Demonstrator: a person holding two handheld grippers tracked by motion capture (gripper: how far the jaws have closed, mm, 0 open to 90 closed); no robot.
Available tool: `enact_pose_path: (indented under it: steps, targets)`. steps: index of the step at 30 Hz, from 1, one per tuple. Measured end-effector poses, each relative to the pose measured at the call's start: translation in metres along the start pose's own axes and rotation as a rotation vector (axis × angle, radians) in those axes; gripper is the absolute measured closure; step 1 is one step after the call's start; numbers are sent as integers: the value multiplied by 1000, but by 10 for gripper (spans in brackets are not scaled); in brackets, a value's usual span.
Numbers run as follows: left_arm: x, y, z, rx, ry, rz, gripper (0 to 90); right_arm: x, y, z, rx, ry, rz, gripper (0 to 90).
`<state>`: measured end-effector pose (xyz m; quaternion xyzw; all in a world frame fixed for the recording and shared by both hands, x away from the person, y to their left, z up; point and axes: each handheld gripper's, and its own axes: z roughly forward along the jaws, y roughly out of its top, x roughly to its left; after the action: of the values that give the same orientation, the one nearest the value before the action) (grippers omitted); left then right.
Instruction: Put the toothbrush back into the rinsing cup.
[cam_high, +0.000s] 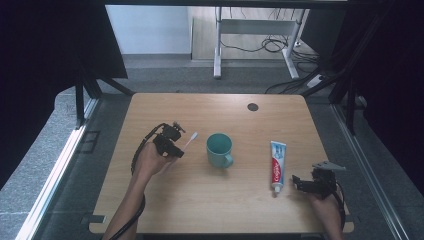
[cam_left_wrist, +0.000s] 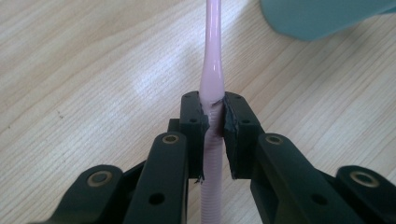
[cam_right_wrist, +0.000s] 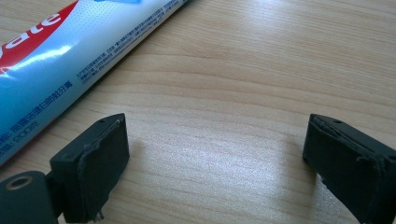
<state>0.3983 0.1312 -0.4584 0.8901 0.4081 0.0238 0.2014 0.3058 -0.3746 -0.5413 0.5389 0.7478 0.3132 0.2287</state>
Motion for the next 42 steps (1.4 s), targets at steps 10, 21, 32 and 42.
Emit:
enact_pose_path:
  steps: [10,21,32,42]
  targets:
    - [-6,3,-10,-61,-4,30,792,0,0,0,0,0,1,65]
    - [-13,9,-24,-130,-16,55,792,0,0,0,0,0,2,65]
    - [-18,15,-35,-196,-41,68,792,0,0,0,1,0,1,65]
    - [-25,21,-43,-255,-60,78,792,0,0,0,2,1,5,65]
